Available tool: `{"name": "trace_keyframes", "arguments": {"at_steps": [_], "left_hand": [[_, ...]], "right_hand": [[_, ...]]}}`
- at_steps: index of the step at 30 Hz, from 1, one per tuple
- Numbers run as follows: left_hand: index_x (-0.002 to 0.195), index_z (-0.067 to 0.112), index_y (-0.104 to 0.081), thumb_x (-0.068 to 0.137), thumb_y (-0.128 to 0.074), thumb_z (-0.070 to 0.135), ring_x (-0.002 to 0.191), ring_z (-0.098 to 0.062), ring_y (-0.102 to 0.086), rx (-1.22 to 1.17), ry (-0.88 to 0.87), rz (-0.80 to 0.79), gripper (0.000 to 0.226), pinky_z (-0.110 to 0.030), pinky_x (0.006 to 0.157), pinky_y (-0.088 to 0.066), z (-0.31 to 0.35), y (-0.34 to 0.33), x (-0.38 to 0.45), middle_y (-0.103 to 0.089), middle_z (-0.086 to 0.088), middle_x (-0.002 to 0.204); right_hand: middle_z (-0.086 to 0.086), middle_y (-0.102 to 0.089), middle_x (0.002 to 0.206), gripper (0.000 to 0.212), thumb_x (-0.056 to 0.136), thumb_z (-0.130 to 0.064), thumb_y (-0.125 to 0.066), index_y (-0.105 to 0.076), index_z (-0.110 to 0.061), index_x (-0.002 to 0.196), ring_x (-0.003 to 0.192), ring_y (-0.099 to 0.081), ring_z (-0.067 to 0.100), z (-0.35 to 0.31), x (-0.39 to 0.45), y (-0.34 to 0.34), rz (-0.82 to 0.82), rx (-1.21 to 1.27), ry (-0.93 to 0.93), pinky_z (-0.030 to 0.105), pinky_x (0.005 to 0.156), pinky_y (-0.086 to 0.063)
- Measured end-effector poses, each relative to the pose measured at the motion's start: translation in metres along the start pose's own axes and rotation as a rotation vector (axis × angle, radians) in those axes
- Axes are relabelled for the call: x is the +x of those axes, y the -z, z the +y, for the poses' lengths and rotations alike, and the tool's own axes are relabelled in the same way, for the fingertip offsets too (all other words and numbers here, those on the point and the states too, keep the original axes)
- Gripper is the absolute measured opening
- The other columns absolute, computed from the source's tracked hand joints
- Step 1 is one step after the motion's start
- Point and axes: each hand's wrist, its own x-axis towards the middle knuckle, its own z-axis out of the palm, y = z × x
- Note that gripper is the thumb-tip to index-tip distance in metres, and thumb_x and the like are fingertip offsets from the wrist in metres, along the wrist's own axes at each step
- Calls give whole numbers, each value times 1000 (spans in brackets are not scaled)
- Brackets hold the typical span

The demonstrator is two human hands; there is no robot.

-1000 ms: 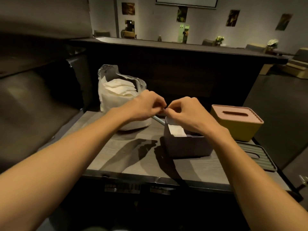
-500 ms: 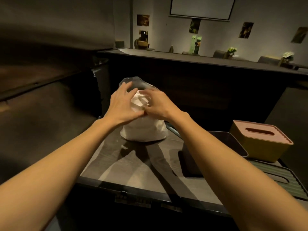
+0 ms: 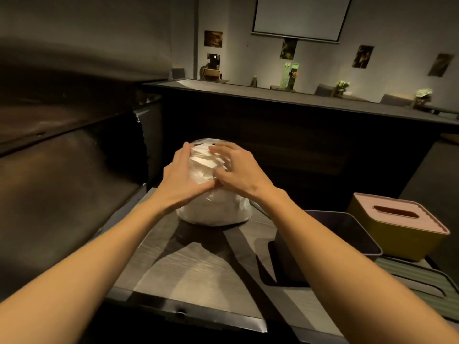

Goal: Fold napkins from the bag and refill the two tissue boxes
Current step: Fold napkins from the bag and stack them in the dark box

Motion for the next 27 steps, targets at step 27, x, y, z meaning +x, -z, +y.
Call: {"name": "trace_keyframes", "arguments": {"at_steps": [27], "left_hand": [[142, 29, -41, 73, -84, 55, 130, -23, -49, 16, -19, -34, 86, -47, 107, -44, 11, 5, -10, -50, 2, 141]], "right_hand": [[0, -70, 103, 24, 104, -25, -52, -73, -19, 113, 96, -66, 22, -16, -7, 6, 35, -206, 46, 33, 77, -47]]}}
